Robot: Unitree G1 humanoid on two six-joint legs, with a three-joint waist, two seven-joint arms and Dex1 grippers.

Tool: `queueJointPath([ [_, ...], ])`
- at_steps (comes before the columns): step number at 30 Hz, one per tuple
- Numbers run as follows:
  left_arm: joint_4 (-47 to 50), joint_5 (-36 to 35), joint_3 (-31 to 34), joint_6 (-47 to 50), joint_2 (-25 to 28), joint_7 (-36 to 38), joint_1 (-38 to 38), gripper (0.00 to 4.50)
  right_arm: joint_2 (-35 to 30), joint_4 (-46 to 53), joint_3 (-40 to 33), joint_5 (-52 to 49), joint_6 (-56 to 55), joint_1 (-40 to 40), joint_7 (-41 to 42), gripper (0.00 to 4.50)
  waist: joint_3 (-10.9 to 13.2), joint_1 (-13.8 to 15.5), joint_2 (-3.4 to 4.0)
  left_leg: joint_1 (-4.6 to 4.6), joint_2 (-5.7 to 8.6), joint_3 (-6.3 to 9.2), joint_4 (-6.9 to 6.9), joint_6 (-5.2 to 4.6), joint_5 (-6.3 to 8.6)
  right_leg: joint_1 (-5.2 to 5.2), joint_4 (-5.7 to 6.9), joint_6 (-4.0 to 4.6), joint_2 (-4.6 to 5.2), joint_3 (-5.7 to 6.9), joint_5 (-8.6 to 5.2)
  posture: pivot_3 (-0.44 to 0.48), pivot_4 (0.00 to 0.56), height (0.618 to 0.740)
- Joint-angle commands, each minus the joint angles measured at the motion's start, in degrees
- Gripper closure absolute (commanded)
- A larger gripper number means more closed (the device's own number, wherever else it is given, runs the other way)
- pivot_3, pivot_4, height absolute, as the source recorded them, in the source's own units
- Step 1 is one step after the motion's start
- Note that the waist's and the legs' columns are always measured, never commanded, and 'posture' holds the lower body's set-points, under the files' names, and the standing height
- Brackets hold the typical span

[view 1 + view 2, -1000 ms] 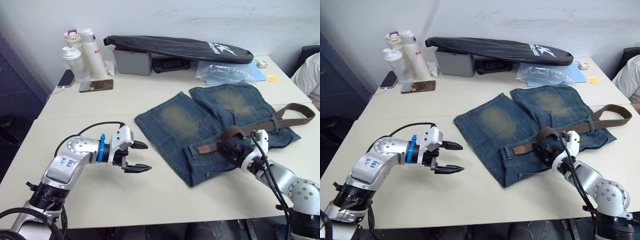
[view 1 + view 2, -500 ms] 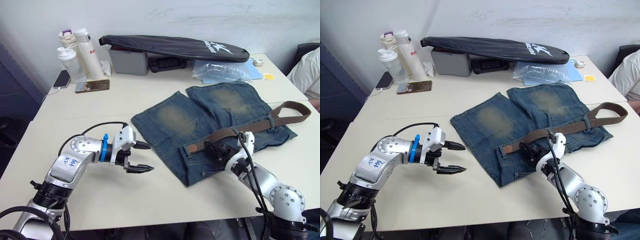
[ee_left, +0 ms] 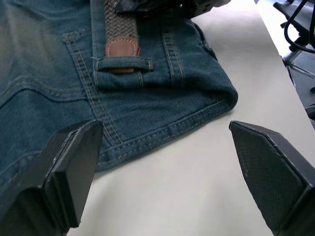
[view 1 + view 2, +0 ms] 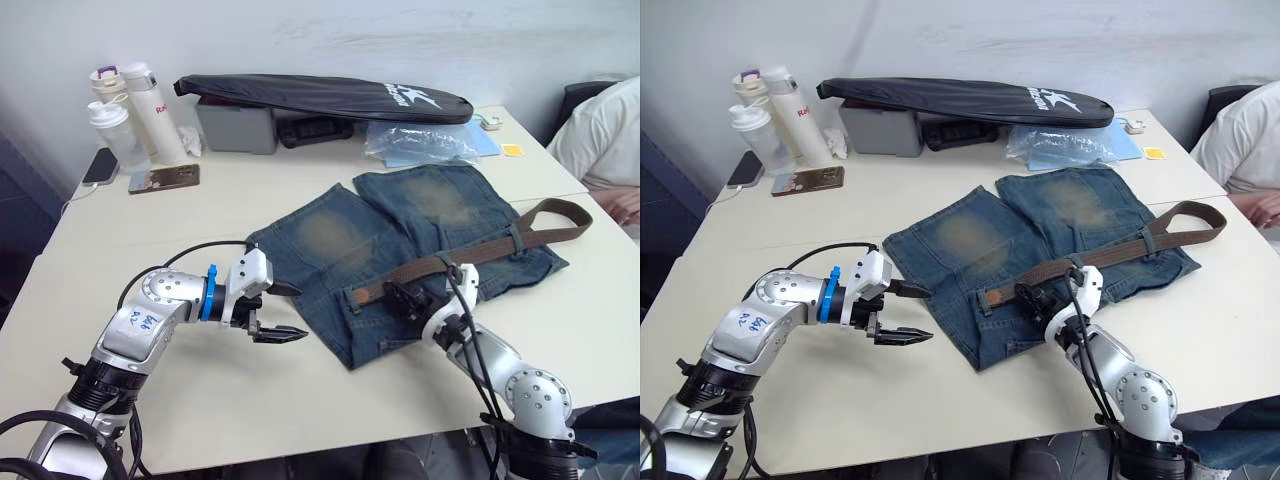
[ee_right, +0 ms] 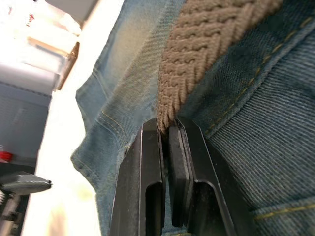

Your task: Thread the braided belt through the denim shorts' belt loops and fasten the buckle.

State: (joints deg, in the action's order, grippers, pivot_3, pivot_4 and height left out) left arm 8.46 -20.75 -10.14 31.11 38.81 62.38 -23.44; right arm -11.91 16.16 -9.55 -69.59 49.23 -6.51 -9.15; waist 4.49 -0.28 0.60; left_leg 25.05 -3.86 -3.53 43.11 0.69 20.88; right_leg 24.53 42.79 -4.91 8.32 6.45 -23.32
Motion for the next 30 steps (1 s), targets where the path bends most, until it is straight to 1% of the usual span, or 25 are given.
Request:
queueJointPath([
  [1, 0.92, 0.05, 0.37, -0.63, 0.19, 0.31, -0.86, 0.0, 0.77, -3.65, 3.71, 4.46, 1.69, 0.42, 0.84, 4.46, -0.05, -0.05, -0.04, -0.02, 0.0, 0.01, 0.0, 0.0, 0.0, 0.0, 0.0, 0.0, -0.01, 0.0, 0.0, 0.0, 0.15, 0.622],
  [4, 0.89, 0.15, 0.45, -0.59, 0.1, 0.21, -0.9, 0.0, 0.42, -4.81, 5.49, 8.2, 2.26, -0.81, 2.1, 4.46, -0.11, -0.21, -0.12, -0.07, -0.03, 0.02, 0.01, -0.02, 0.01, 0.03, 0.0, 0.0, -0.05, -0.02, 0.0, 0.0, 0.15, 0.622],
  [9, 1.0, 0.33, 0.39, -0.64, -0.11, 0.08, -0.75, 0.0, 1.51, -6.2, 6.84, 11.03, 3.0, -2.54, 5.41, 4.46, -0.13, -0.86, -0.14, -0.19, -0.04, 0.03, 0.01, -0.04, 0.03, 0.02, 0.02, 0.01, -0.07, -0.12, 0.0, 0.0, 0.15, 0.622],
  [13, 0.97, 0.36, 0.44, -0.62, -0.19, 0.01, -0.71, 0.0, 1.88, -6.28, 6.92, 11.12, 3.52, -2.56, 9.74, 4.46, -0.13, -1.36, -0.16, -0.32, -0.06, 0.04, -0.02, -0.06, 0.04, 0.02, 0.1, 0.0, -0.1, -0.21, 0.0, 0.0, 0.15, 0.622],
  [18, 1.32, 0.26, 0.65, -0.51, -0.12, -0.23, -0.24, 0.0, 5.3, -8.3, 1.75, 4.33, 4.03, -2.7, 13.93, 4.46, -0.1, -1.41, -0.19, -0.62, -0.08, 0.23, 0.02, -0.15, 0.11, 0.05, 0.16, 0.01, -0.12, -0.3, 0.0, 0.0, 0.15, 0.622],
  [20, 1.29, 0.26, 0.64, -0.47, -0.15, -0.29, -0.27, 0.0, 5.42, -9.64, 0.41, 2.96, 4.98, -3.27, 15.04, 4.46, -0.1, -1.4, -0.17, -0.66, -0.08, 0.4, 0.01, -0.14, 0.15, 0.1, 0.16, 0.01, -0.15, -0.29, 0.0, 0.0, 0.15, 0.622],
  [23, 1.23, 0.22, 0.89, -0.49, 0.03, -0.29, -0.24, 0.0, 3.22, -10.6, 1.7, 4.73, 7.3, -3.74, 16.95, 4.46, -0.11, -1.37, -0.09, -0.71, -0.08, 0.67, 0.02, -0.26, 0.34, 0.15, 0.16, 0.02, -0.49, -0.37, -0.01, 0.0, 0.15, 0.622],
  [30, 1.41, 0.29, 1.48, -0.24, 0.44, -0.79, 0.18, 0.0, 3.37, -12.79, 3.41, 8.61, 9.13, -5.92, 17.34, 4.46, -0.18, -1.46, -0.02, -0.89, -0.08, 1.29, 0.06, -0.43, 0.68, 0.12, 0.12, 0.13, -0.73, -0.52, -0.04, 0.0, 0.15, 0.622],
])
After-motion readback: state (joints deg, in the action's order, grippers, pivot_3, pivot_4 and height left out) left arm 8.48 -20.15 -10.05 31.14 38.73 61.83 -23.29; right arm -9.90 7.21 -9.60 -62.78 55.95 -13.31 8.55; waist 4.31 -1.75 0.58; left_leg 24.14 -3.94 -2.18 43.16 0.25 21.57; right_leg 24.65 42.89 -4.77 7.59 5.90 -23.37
